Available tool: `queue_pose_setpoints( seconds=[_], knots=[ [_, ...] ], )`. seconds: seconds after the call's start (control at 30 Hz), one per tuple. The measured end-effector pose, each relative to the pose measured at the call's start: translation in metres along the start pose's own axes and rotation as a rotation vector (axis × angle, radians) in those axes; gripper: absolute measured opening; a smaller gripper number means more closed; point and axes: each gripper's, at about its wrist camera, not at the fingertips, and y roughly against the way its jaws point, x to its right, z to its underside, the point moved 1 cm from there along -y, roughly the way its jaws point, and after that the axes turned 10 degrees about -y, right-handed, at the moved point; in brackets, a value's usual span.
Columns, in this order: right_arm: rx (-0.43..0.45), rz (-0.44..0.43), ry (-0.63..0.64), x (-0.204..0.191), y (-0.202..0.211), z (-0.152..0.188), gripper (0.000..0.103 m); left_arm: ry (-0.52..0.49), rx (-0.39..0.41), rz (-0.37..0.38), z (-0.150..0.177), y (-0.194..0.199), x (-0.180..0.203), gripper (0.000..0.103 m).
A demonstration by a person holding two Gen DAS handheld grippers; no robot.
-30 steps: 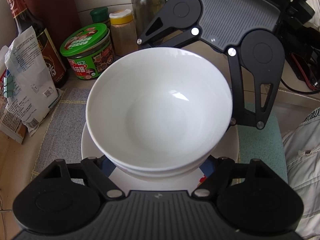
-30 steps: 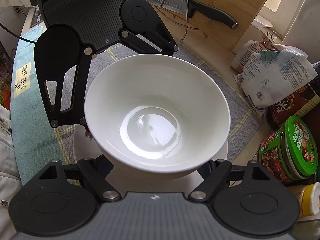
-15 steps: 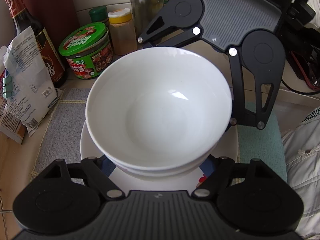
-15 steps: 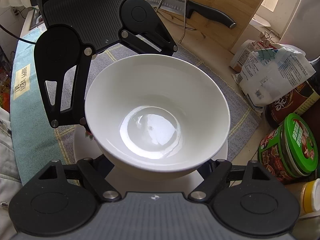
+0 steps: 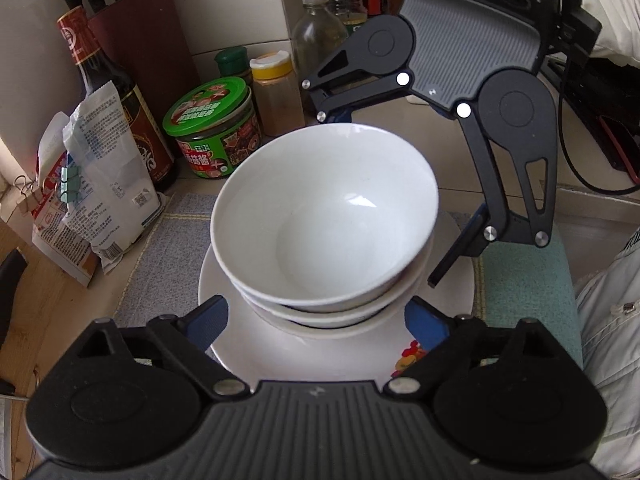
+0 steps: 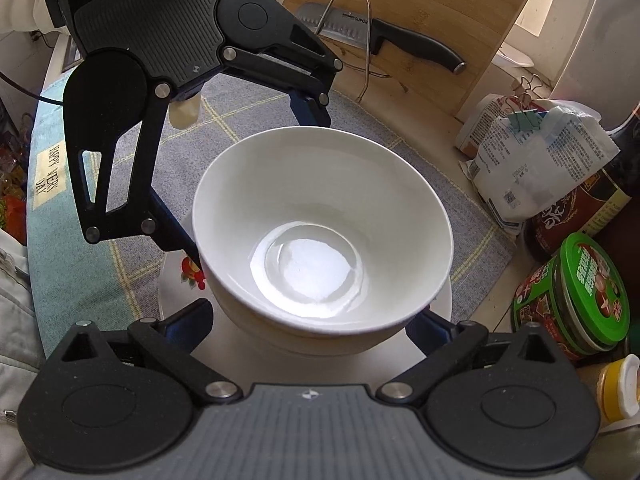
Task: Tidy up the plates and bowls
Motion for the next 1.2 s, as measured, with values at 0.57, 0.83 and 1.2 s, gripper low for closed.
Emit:
queue_pose_setpoints(
  seconds=[0.57,0.83,1.2],
  knots=[
    [-0.005,0.34,-0.391,-0.059,0.036,0.0,0.103,0.412,0.331,-0.452,0.049,0.1,0.048,0.102],
    [0.06,0.573,-0.802,-0.117,0.055,-0.003,0.103,0.613,0.133,-0.441,0.065,0.118,0.065,0.102],
    [0.171,0.69,-0.996,-0.183,0.072,0.015,0.103,0.636,0.114,-0.449,0.07,0.146,0.092,0.102]
  ],
)
